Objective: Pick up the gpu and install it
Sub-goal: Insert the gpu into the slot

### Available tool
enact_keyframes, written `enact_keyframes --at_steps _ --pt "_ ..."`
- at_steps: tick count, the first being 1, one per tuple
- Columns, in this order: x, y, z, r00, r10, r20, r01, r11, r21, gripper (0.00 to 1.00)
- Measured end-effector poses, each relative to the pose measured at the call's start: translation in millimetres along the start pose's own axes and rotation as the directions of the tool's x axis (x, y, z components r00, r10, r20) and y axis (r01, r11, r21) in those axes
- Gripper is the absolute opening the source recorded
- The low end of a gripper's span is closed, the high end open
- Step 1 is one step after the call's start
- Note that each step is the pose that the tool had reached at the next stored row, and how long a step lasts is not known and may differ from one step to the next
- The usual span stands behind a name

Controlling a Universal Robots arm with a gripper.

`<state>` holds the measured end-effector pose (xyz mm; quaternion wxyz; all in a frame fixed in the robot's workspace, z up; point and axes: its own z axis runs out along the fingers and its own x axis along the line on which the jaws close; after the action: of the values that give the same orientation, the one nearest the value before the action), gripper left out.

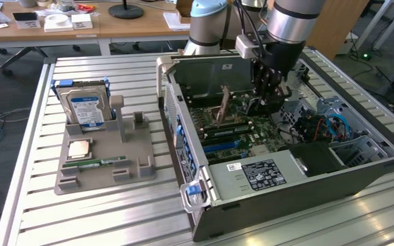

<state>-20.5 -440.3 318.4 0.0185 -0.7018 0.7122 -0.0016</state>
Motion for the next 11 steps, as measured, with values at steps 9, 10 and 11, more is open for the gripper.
enact_keyframes --at_steps 9,10,11 --pt "2.6 0.0 0.0 1.0 0.0 0.0 0.0 1.0 0.0 0.26" --pt "2.6 0.0 0.0 1.0 0.0 -0.0001 0.0 1.0 0.0 0.26" --pt "2.6 0.0 0.0 1.0 0.0 -0.0001 0.0 1.0 0.0 0.26"
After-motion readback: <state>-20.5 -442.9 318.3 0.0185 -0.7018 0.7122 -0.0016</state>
